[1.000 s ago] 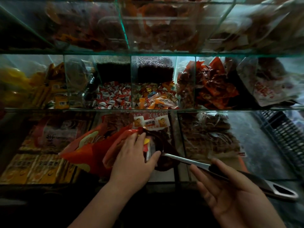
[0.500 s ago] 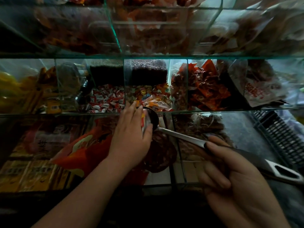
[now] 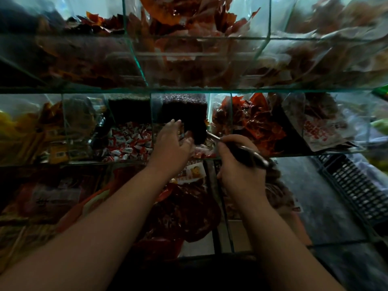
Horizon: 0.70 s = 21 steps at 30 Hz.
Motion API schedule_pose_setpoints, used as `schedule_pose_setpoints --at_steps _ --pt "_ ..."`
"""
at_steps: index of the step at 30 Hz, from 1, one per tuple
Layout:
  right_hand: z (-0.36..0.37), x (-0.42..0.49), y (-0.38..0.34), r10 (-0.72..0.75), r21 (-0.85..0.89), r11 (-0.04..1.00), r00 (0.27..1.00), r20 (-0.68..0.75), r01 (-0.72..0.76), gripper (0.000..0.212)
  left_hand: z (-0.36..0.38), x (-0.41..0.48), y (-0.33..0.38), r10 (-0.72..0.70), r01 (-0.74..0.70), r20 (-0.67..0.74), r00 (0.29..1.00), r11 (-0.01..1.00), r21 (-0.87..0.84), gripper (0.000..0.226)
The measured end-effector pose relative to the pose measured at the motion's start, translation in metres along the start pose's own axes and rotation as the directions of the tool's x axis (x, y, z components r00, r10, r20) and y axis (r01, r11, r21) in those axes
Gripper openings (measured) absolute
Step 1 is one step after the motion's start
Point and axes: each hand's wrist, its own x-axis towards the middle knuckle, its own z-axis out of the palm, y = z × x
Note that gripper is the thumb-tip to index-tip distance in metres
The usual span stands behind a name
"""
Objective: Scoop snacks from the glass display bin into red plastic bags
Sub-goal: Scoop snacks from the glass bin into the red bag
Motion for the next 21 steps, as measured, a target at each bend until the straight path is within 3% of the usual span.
schedule_pose_setpoints --at_steps 2,3,4,6,9,11,13,17,21 --pt "-0.002 0.002 0.005 -0.292 -0.125 0.947 0.955 0.052 0.296 0.020 -0.006 -0.022 -0.001 0.070 -0.071 -0.088 0.994 0.997 -0.016 0.057" --pt "-0.002 0.003 0.008 -0.364 -0.174 0.912 0.929 0.073 0.371 0.021 -0.011 -0.034 -0.002 0.107 -0.112 -0.116 0.987 0.993 -0.033 0.051" --pt "-0.001 0.007 0.005 -0.347 -0.184 0.913 0.931 0.116 0.363 0.024 -0.016 -0.047 -0.004 0.121 -0.130 -0.121 0.985 0.989 -0.068 0.044" --pt "-0.004 0.006 -0.001 -0.204 -0.131 0.965 0.963 0.175 0.228 0.040 -0.028 -0.074 -0.009 0.061 -0.074 -0.072 0.996 0.979 -0.188 0.028" --pt "-0.018 -0.032 -0.014 -0.169 0.040 0.985 0.986 0.007 0.169 0.005 -0.046 -0.114 -0.019 -0.065 0.060 -0.002 0.998 0.939 -0.339 0.015" --pt "-0.030 -0.059 -0.019 0.017 0.184 0.983 1.000 -0.009 -0.015 0.013 -0.053 -0.137 -0.024 -0.104 0.103 0.015 0.994 0.928 -0.357 0.014" --pt "-0.037 -0.072 -0.027 0.170 0.398 0.900 0.984 0.050 -0.176 0.015 -0.056 -0.156 -0.031 -0.141 0.137 0.017 0.990 0.920 -0.367 0.021" --pt "-0.050 -0.093 -0.033 0.463 0.564 0.692 0.876 0.133 -0.452 0.002 -0.057 -0.180 -0.043 -0.176 0.160 -0.065 0.982 0.968 -0.193 0.020" --pt "-0.053 -0.097 -0.024 0.599 0.540 0.644 0.797 0.084 -0.541 0.011 -0.059 -0.191 -0.043 -0.065 0.064 -0.009 0.998 0.998 -0.013 0.018"
